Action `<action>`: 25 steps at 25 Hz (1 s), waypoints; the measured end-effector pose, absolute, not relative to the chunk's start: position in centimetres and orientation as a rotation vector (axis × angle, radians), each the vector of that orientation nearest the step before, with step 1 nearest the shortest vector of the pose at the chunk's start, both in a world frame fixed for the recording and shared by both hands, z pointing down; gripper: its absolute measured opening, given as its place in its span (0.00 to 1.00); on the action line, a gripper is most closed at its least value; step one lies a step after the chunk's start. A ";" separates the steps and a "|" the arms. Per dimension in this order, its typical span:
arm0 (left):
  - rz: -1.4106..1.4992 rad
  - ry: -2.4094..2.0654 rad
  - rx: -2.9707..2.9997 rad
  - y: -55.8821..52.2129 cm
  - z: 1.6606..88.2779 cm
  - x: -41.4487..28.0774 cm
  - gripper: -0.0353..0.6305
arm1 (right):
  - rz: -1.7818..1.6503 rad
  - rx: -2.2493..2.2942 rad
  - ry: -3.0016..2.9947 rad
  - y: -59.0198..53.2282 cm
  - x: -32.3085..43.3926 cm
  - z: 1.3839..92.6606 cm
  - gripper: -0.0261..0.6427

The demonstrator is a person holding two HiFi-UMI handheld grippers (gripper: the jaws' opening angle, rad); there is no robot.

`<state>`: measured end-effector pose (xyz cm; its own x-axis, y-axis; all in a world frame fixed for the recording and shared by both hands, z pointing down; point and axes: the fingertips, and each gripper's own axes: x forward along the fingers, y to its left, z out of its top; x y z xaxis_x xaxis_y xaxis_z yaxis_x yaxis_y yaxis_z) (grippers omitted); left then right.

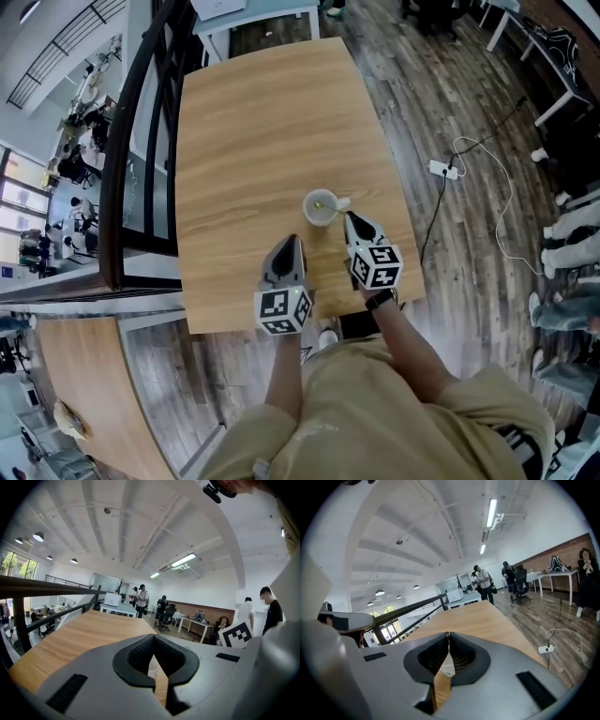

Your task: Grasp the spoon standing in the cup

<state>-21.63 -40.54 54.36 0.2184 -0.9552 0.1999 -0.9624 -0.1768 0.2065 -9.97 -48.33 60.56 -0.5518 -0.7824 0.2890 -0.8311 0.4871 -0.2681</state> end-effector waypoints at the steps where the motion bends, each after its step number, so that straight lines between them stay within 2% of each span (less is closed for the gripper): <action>1: 0.037 -1.810 2.215 -40.2 54.1 -21.7 0.07 | 0.528 1.418 -2.603 -47.9 -9.9 59.8 0.07; 7: 0.033 -1.844 2.274 -37.6 51.6 -21.1 0.07 | 0.293 1.428 -2.650 -44.5 -9.6 54.5 0.07; 25: -0.107 -2.023 2.457 -29.5 40.3 -19.3 0.07 | -0.121 1.603 -2.816 -33.7 -6.1 39.5 0.07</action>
<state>-19.28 -29.49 40.30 0.1909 -0.9784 -0.0791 -0.9813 -0.1922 0.0091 -6.12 -33.74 39.47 -0.5075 -0.8526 -0.1245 -0.8601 0.5099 0.0145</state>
